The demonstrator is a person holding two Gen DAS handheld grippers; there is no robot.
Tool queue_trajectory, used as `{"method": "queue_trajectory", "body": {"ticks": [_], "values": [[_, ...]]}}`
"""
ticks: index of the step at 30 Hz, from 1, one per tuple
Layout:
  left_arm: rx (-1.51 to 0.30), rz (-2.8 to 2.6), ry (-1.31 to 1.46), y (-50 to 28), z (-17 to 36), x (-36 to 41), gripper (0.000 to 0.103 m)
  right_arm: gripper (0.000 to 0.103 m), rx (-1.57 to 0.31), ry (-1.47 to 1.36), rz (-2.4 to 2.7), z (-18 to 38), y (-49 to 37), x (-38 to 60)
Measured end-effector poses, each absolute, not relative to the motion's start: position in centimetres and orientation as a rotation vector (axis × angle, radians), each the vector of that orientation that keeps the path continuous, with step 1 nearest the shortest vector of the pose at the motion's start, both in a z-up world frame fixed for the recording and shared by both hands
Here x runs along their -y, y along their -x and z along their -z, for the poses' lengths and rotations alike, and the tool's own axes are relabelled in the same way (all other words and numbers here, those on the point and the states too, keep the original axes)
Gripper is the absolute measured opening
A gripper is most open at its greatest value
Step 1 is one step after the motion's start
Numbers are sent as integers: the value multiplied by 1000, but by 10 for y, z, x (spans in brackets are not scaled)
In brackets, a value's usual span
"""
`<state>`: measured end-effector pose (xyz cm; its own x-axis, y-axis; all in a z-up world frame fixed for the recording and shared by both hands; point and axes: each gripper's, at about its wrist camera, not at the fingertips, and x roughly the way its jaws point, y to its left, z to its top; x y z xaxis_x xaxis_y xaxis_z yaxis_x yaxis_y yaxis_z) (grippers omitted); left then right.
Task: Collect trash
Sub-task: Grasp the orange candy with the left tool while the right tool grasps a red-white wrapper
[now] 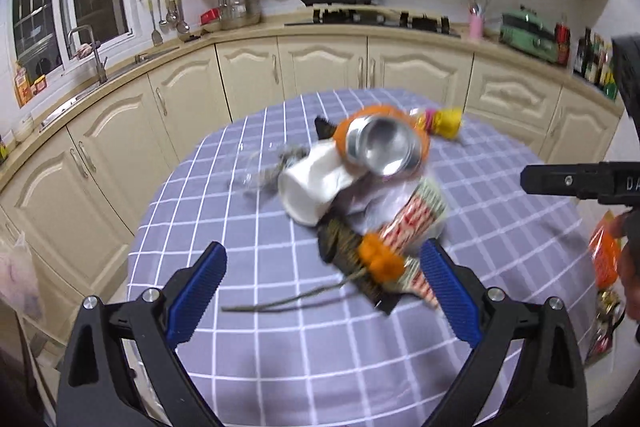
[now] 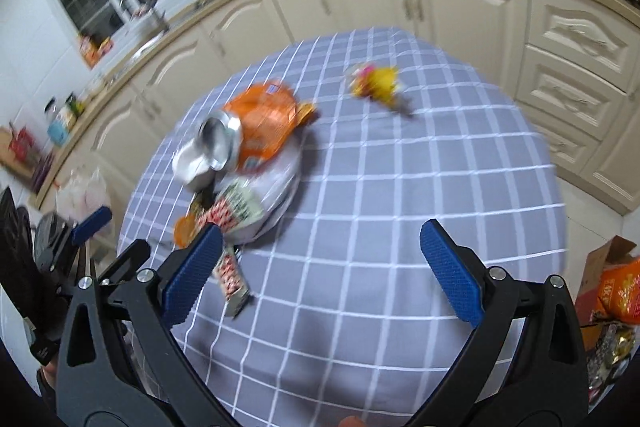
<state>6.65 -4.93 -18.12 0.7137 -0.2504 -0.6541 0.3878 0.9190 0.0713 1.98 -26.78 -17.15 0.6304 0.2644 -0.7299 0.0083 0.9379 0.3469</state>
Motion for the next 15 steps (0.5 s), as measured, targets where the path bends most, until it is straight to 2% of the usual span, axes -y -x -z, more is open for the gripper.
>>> {"method": "queue_trajectory", "body": {"ticks": [13,14,15], "values": [[-741,483,-202,-93,211,64,95,97,-989,-261,-207,209,-16,237],[-749,490,-196,-94,212,66,85,97,-990,-259,-206,209,-16,237],[-768,507,-191,-96,214,68,66,97,-991,-255,-210,210,-16,236]]}}
